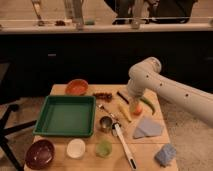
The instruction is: Place grapes in tray
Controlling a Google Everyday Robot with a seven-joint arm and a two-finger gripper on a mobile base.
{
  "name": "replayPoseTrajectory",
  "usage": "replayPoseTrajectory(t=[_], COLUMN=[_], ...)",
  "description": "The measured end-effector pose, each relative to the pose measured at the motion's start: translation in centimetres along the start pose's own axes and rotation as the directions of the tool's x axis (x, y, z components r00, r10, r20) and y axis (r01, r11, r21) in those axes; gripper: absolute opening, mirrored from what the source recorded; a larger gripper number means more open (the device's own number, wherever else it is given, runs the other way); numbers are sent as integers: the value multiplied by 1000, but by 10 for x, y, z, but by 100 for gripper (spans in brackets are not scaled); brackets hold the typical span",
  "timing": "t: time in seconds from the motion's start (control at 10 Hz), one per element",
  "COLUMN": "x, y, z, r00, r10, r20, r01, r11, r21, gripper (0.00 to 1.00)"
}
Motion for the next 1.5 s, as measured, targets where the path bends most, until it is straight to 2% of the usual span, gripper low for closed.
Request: replayPoseTrajectory(t=[0.9, 1.5], x=[0, -21], y=[-1, -18], z=[1, 26], r00=[1000, 1000], r10=[-1, -7], r20=[0, 3], r01=[1, 7], r11=[1000, 1000], r21=[3, 0], gripper=[80, 80])
